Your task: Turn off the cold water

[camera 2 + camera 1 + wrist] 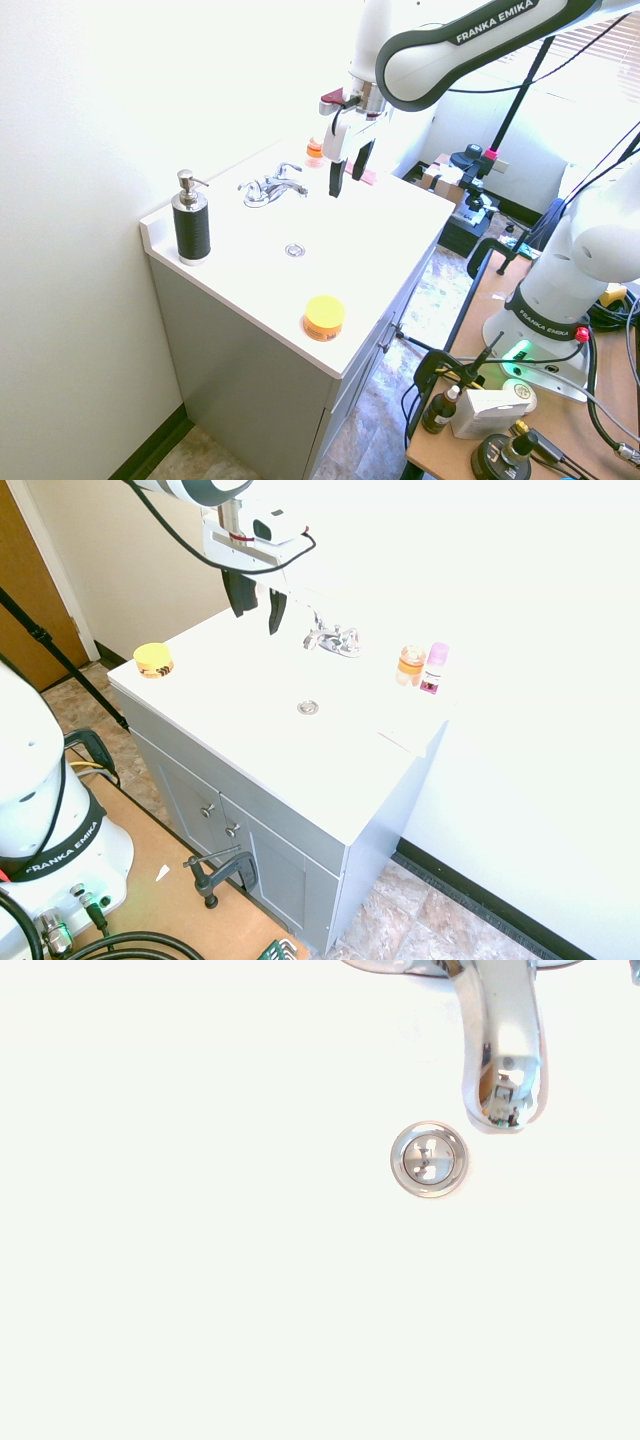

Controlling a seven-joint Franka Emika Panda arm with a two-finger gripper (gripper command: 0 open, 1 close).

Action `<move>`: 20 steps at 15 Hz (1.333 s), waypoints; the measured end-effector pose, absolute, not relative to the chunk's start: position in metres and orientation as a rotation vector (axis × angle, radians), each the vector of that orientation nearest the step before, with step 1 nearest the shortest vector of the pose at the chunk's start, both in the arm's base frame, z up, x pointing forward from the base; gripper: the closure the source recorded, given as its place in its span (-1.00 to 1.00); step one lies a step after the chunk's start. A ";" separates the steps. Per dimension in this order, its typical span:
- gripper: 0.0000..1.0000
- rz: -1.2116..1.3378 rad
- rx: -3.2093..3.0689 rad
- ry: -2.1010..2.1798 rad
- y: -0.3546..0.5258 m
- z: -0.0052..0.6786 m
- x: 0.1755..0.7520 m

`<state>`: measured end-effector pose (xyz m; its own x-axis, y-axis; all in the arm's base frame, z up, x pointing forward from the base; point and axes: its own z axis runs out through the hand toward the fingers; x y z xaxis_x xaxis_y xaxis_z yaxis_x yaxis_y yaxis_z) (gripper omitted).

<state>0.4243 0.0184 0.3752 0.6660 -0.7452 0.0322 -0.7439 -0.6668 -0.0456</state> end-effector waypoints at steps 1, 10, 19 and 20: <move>-1.00 -0.073 -2.842 1.270 0.018 0.375 0.424; -1.00 -0.330 -2.824 1.434 -0.024 0.358 0.504; -1.00 -0.382 -2.903 1.500 -0.057 0.319 0.569; -1.00 -0.375 -2.912 1.502 -0.059 0.315 0.570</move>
